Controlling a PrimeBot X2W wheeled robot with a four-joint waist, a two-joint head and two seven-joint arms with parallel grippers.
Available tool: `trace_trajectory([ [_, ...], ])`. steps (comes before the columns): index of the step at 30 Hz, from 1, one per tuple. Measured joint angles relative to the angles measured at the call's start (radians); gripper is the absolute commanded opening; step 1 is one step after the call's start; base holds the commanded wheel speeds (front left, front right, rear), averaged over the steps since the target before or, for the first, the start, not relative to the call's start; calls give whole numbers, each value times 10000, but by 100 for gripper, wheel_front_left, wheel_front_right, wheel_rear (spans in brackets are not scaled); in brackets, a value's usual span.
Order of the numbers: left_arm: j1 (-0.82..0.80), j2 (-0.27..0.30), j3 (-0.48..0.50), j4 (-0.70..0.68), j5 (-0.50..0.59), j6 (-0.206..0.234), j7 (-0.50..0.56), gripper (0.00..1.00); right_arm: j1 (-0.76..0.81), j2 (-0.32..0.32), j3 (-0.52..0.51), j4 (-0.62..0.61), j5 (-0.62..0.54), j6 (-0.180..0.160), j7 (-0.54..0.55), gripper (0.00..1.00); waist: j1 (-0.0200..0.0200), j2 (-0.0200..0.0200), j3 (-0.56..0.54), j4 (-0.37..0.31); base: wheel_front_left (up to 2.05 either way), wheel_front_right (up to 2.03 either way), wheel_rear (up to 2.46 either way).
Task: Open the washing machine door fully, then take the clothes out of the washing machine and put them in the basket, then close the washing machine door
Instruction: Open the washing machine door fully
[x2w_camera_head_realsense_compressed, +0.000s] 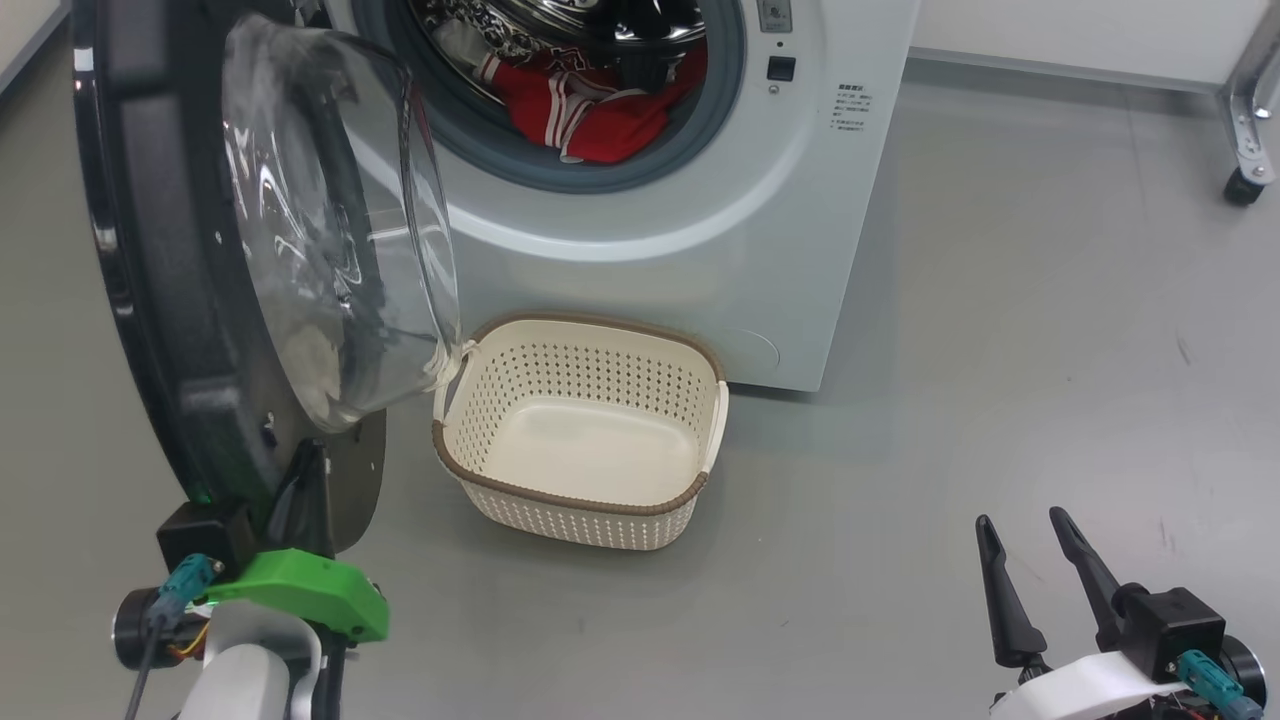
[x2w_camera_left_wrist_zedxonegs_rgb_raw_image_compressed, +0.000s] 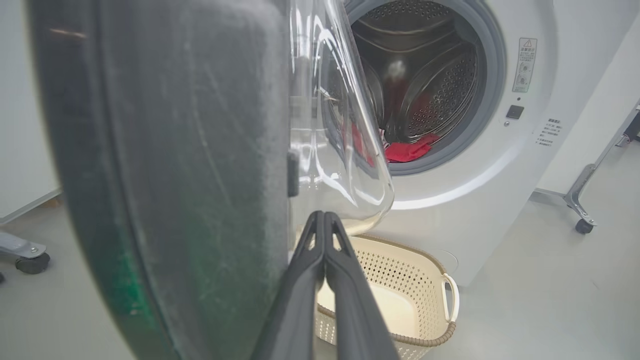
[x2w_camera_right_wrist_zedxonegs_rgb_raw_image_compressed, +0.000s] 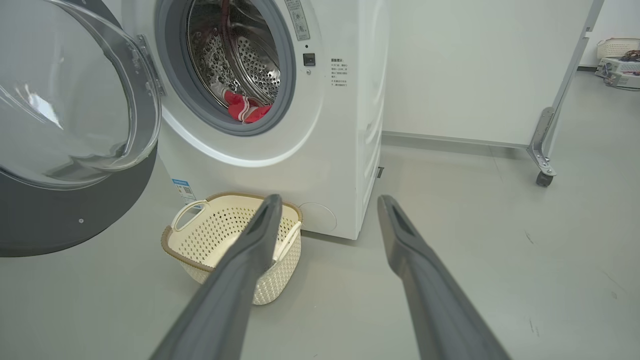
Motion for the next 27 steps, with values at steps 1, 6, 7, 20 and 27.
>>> trace_trajectory([
  [1,0,35,79,0,-31,31,-19,0,0,6,2,0,0,2,0,100,0,0,18,40,0,0,0],
  [6,-1,52,548,-29,-541,42,-31,0,-2,23,13,0,-61,71,0,100,0,0,150,133,0,0,0],
  [7,-2,71,625,-40,-562,54,-33,0,-2,23,19,2,-73,73,0,100,0,0,193,150,0,0,0],
  [20,-324,374,1662,-341,-1152,130,-119,0,-60,-73,21,-10,-199,104,0,100,0,0,1060,422,0,0,0],
  [27,-503,500,2291,-343,-1553,130,-153,0,-313,-263,-25,-105,-353,111,0,100,0,0,1561,664,0,0,0],
])
